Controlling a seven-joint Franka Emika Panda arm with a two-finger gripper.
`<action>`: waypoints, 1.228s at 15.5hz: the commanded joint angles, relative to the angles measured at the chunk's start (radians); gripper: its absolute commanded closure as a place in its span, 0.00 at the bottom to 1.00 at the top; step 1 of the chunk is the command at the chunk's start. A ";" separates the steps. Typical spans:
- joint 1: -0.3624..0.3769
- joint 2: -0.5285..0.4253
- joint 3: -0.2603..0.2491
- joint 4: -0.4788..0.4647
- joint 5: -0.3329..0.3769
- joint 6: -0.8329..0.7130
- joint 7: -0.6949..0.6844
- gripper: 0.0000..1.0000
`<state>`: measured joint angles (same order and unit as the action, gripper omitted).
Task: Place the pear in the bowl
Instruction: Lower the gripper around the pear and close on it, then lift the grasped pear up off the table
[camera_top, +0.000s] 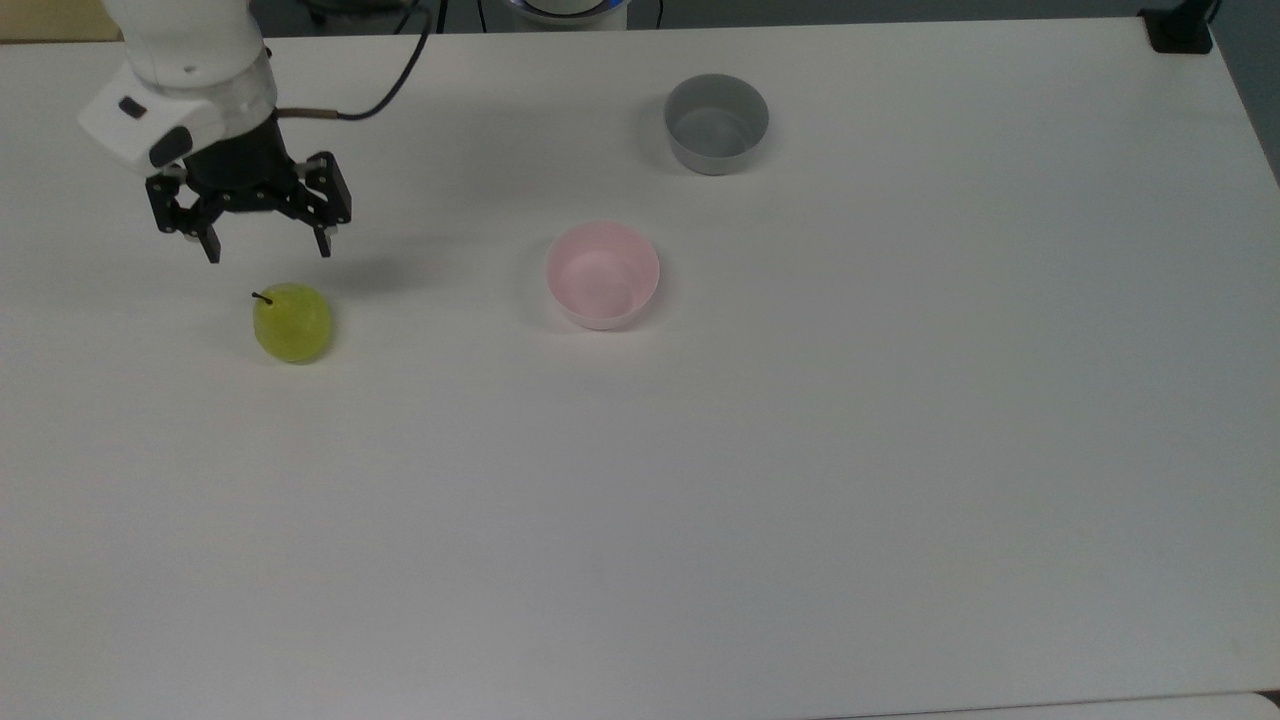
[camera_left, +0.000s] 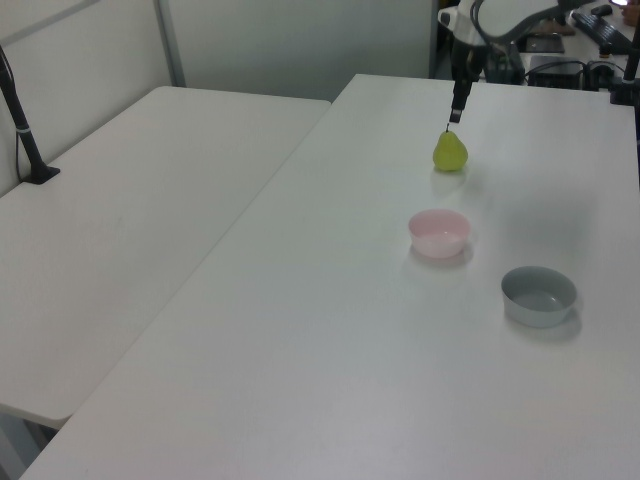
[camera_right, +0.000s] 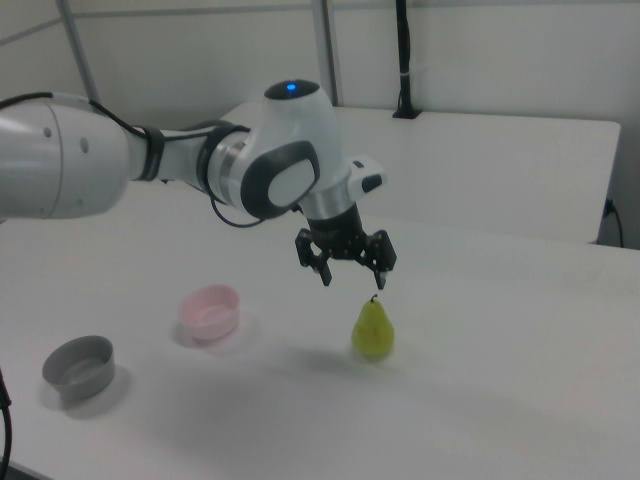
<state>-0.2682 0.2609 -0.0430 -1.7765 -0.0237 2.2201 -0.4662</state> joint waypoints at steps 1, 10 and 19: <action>0.001 0.032 -0.006 -0.029 -0.013 0.065 -0.022 0.00; 0.001 0.139 -0.014 -0.031 -0.042 0.165 -0.012 0.05; 0.001 0.144 -0.018 -0.046 -0.047 0.201 -0.006 0.93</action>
<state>-0.2726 0.4153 -0.0523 -1.7936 -0.0581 2.3806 -0.4666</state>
